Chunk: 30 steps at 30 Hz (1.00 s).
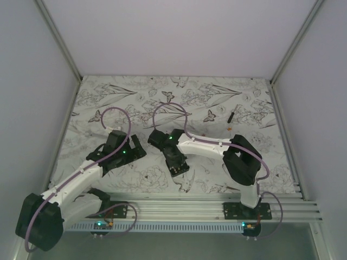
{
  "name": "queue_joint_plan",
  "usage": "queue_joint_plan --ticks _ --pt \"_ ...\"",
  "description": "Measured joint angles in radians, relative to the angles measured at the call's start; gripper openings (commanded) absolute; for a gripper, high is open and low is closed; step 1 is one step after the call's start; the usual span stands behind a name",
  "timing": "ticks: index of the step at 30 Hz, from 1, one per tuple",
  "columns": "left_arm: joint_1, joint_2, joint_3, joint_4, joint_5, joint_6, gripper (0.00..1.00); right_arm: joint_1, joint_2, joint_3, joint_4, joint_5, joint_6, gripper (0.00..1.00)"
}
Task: Snap on the fuse box
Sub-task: Install the fuse at the fuse box base.
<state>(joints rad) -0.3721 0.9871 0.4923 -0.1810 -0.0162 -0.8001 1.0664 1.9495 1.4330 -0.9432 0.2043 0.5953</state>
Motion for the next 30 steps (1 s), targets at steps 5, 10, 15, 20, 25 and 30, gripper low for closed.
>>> queue_joint_plan --ticks 5,10,15,20,25,30 --pt "0.0 -0.001 0.0 0.0 0.0 0.0 1.0 0.005 -0.029 -0.031 0.028 0.016 0.008 0.11" --pt "0.0 -0.002 0.0 0.0 0.0 -0.001 1.0 0.007 -0.055 -0.06 0.052 0.027 0.018 0.2" --pt "0.0 -0.002 0.0 0.0 0.0 -0.003 1.0 0.007 -0.077 -0.082 0.066 0.037 0.024 0.26" --pt "0.0 -0.003 0.0 0.0 0.0 -0.003 1.0 0.007 -0.1 -0.098 0.079 0.038 0.027 0.3" --pt "0.0 -0.005 0.0 0.0 0.0 -0.003 1.0 0.007 -0.134 -0.111 0.106 0.038 0.03 0.29" --pt "0.0 -0.006 0.0 0.0 0.0 -0.003 1.0 0.006 -0.137 -0.128 0.138 0.036 0.034 0.24"
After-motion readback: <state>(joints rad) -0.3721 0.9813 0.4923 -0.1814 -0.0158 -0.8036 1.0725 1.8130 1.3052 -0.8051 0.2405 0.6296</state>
